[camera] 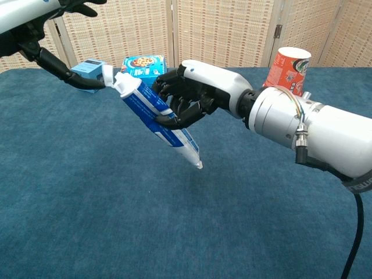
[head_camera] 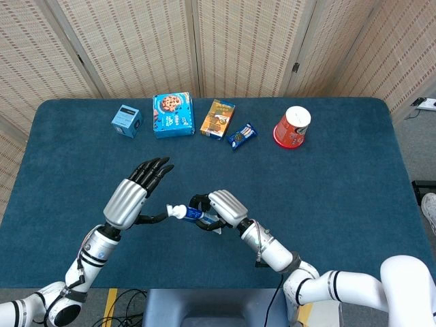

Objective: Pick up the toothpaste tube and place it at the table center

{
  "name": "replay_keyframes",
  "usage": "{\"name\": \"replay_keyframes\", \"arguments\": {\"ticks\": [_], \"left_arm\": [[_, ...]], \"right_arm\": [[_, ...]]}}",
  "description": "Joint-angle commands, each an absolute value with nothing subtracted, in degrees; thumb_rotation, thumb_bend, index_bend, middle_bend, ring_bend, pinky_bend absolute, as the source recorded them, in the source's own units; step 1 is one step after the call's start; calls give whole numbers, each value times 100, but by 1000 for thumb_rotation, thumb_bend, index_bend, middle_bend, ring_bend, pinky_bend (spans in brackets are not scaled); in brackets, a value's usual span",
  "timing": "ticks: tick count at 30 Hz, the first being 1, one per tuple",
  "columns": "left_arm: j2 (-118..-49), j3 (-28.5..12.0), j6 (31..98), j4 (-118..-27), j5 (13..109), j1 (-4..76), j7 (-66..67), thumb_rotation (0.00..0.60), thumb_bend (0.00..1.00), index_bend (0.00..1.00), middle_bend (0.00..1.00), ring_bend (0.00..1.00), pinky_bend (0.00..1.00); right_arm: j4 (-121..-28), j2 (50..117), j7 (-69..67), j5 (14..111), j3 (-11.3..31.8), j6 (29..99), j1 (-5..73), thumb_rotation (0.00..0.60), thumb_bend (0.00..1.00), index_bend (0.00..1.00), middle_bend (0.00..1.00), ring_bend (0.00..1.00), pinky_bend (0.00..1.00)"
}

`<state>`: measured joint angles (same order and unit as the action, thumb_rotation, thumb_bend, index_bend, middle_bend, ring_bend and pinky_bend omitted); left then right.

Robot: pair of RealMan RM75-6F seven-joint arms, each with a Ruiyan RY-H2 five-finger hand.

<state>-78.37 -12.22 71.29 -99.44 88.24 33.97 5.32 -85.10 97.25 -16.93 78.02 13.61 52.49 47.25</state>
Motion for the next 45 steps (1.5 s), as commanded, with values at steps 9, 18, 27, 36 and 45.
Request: {"name": "replay_keyframes", "arguments": {"ticks": [9, 18, 27, 36, 45], "left_arm": [[-7776, -1303, 7140, -10062, 8681, 3470, 560, 600, 61, 0, 51, 69, 139], [-7433, -1462, 7037, -10462, 8052, 3341, -96, 593, 60, 0, 51, 69, 139], [-7346, -1454, 7013, -10532, 8181, 3326, -879, 48, 7, 124, 50, 57, 139], [-7409, -1385, 6833, -10606, 8163, 3453, -743, 0, 0, 126, 50, 57, 139], [-7497, -1321, 6756, -10510, 8279, 3582, -487, 0, 0, 115, 51, 57, 138]], "right_arm": [[-8513, 9759, -1540, 7699, 1341, 5233, 4737, 600, 658, 693, 665, 538, 481], [-8468, 9594, -1707, 7725, 1277, 5321, 4597, 600, 659, 693, 665, 538, 481], [-8516, 9592, -1762, 7743, 1317, 5340, 4607, 600, 658, 693, 665, 538, 481], [-8684, 9784, -1500, 7613, 1483, 5233, 4811, 600, 659, 693, 665, 538, 481], [-8991, 9907, -988, 7284, 1713, 5104, 5057, 600, 661, 693, 666, 538, 481]]}}
